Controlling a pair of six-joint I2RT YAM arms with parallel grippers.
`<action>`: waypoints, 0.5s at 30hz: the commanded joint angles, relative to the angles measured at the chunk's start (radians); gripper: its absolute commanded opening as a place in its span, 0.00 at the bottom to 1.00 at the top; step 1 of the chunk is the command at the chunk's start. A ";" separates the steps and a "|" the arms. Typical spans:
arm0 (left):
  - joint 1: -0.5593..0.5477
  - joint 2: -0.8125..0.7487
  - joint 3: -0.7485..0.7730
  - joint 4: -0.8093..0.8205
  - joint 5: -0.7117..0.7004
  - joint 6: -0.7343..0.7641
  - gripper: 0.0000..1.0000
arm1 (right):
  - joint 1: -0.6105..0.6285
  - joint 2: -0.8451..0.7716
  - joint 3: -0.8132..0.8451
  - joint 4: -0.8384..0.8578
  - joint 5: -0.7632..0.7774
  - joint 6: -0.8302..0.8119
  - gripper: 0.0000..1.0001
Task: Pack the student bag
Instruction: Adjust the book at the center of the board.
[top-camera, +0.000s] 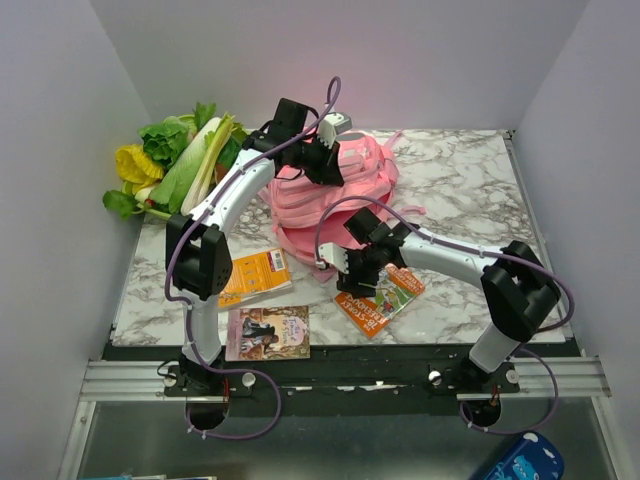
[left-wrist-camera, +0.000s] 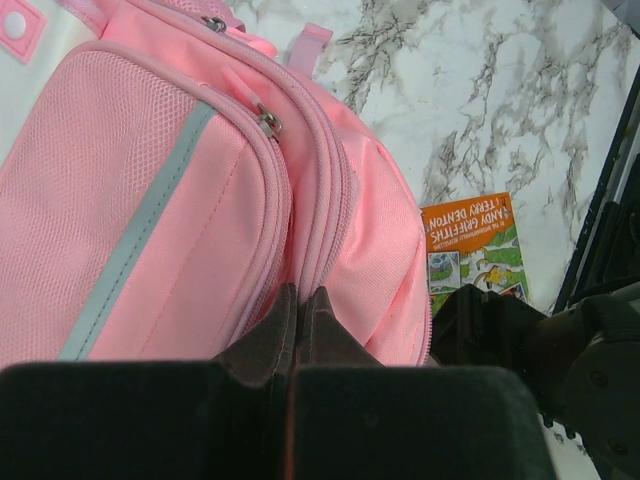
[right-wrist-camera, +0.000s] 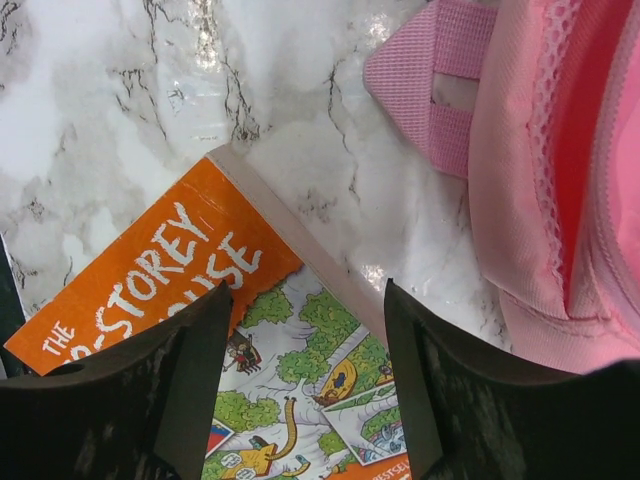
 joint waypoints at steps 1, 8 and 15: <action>0.021 0.000 0.058 0.024 0.032 -0.010 0.00 | -0.011 0.053 0.056 -0.084 -0.050 -0.033 0.68; 0.027 -0.002 0.054 0.019 0.034 -0.007 0.00 | -0.009 0.070 0.054 -0.193 -0.068 0.055 0.50; 0.029 -0.009 0.038 0.019 0.034 -0.010 0.00 | -0.011 0.125 0.085 -0.187 -0.007 0.179 0.04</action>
